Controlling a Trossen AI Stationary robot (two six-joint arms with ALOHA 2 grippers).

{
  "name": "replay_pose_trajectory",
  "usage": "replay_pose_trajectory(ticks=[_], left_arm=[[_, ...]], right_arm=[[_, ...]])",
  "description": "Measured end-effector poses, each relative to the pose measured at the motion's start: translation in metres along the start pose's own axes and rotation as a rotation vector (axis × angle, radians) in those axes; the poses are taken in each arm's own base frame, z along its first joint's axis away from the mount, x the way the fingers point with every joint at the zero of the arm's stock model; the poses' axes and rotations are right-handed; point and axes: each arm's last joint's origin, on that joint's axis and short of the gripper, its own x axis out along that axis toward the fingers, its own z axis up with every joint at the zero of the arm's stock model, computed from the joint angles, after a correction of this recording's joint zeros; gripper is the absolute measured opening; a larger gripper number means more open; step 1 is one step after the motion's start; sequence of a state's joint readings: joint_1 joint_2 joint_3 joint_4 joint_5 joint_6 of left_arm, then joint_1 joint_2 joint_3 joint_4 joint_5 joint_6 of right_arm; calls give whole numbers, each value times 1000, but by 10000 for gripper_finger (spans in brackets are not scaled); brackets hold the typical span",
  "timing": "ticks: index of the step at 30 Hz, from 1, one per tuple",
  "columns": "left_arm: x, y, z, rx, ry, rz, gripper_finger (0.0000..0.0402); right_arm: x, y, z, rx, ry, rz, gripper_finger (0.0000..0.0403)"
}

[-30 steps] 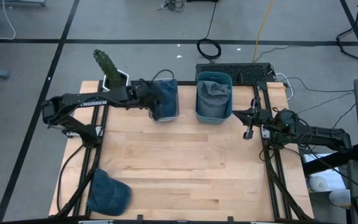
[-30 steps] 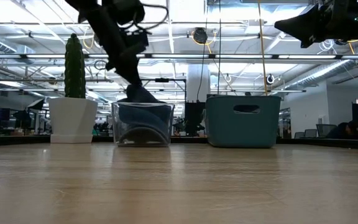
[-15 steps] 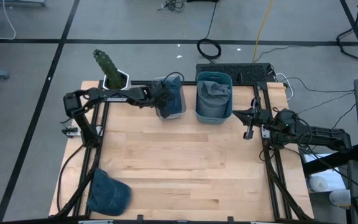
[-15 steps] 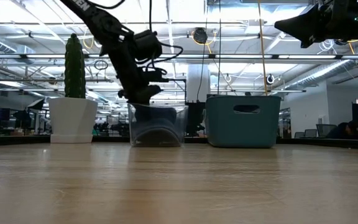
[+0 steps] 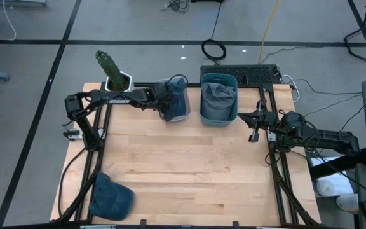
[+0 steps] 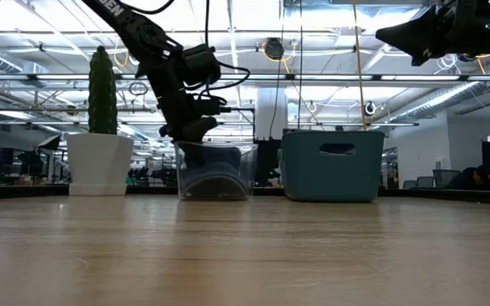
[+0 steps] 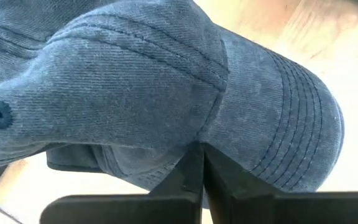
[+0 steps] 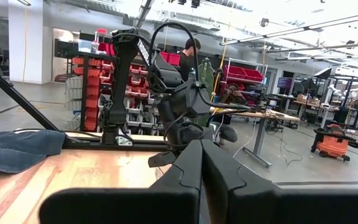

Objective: Pick & Place hat
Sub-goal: Put the top blue cap into the transparent bin

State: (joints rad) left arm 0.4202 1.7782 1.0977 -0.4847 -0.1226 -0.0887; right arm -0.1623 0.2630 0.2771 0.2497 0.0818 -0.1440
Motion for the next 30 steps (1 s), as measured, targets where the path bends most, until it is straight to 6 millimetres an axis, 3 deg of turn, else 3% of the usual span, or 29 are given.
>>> replay_pose_trajectory(ticks=[5, 20, 30], left_arm=[[-12, 0, -1, -21, -19, 23, 9], [-89, 7, -1, -40, -221, 19, 18], [-110, -9, 15, -31, -253, -5, 6]], right_arm=[[0, 0, 0, 0, 0, 0, 0], [1, 0, -1, -1, 12, 2, 0], [3, 0, 0, -1, -5, 0, 0]])
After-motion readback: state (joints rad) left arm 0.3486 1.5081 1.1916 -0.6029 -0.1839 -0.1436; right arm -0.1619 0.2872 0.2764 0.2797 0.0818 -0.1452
